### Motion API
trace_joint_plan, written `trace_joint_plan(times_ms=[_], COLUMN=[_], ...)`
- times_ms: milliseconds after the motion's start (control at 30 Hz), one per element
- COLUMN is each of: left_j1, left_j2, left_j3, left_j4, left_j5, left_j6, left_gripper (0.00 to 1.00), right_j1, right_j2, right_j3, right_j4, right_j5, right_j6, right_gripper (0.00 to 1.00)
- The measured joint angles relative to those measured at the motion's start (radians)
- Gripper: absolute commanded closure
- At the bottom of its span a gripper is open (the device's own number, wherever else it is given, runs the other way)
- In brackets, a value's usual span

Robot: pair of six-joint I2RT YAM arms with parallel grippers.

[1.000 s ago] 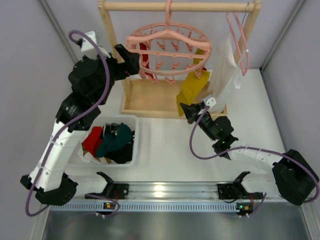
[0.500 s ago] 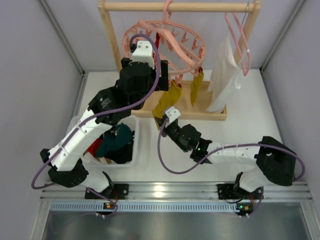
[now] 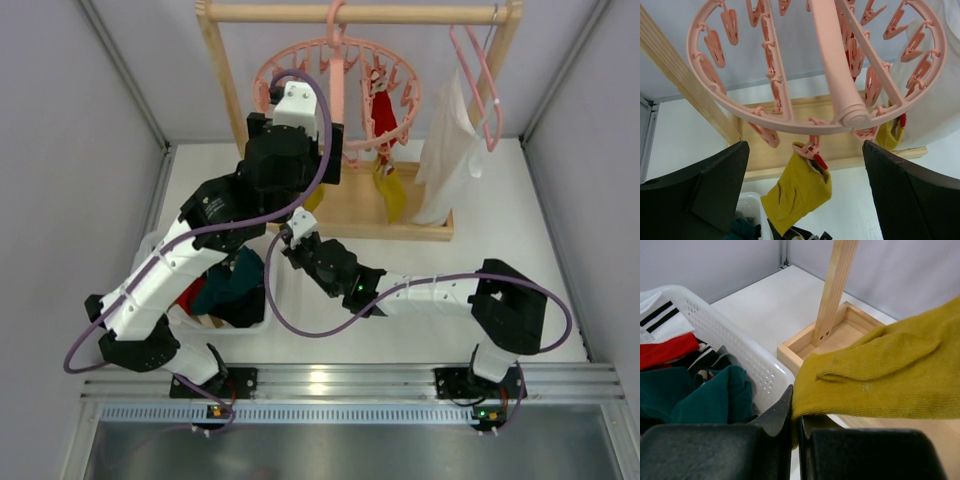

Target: Remove the socks clipped to the hanger

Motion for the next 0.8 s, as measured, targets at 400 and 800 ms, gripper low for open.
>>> trace_joint_plan(times_ms=[400,800], left_j1=[0.0,0.077], left_j2=[0.046,-0.013], left_j3=[-0.023,-0.134], left_j4=[-0.014,-0.022], left_j5=[-0.114,-0.097], left_j6=[-0.013,-0.101], left_gripper=[0.05,0.17], right_j1=[0.0,0.0], right_j2=[0.022,0.026], right_j3=[0.032,0.042], right_j4=[-0.059,-0.066], right_j5=[0.004,-0.008], right_j6=[0.004,0.02], right_gripper=[1.0,1.0])
